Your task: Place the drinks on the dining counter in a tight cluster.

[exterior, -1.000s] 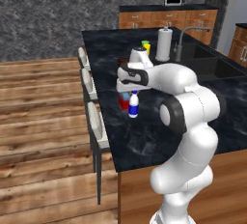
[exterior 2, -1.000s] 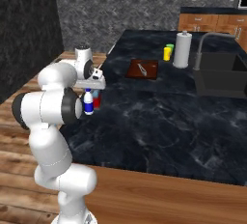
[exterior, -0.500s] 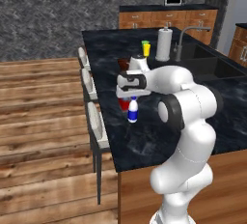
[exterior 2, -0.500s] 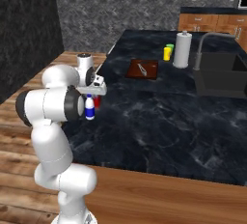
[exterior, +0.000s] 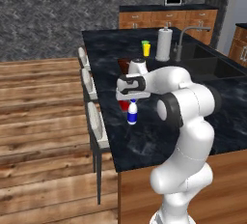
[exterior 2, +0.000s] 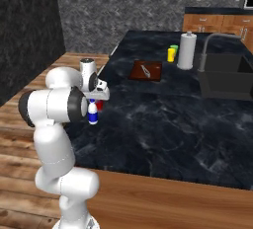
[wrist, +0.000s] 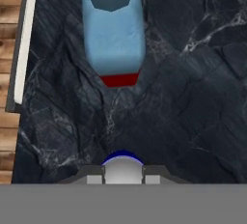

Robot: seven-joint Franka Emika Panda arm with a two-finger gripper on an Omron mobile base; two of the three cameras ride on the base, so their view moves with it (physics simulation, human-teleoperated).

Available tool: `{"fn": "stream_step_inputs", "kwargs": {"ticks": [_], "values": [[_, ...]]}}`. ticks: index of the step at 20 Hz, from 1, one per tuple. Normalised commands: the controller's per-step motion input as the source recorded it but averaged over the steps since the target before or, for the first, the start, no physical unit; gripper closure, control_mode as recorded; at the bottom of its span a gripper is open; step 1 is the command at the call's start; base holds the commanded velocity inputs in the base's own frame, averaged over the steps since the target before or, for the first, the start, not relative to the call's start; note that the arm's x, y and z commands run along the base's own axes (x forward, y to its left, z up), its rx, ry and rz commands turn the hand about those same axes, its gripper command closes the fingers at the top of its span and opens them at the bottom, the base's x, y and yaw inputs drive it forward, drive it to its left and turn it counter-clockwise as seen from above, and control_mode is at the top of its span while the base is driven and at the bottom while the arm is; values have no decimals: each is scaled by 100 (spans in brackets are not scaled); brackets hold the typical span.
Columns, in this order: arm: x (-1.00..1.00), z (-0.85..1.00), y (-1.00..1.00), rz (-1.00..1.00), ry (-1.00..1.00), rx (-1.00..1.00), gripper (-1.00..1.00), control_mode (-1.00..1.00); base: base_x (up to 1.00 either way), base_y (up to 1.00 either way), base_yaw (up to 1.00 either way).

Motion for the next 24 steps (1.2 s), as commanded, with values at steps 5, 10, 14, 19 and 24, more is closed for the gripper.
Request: {"fn": "stream_step_inputs", "kwargs": {"ticks": [5,10,14,19,24], "values": [[26,0,6,-4,0,0,100,-100,0,0,0],[20,-1,4,-3,0,0,100,-100,0,0,0],[0,-1,0,0,0,0,100,-100,0,0,0],[0,0,0,0,0,0,100,-100,0,0,0],[0,1,0,0,0,0,-100,-100,0,0,0]]}}
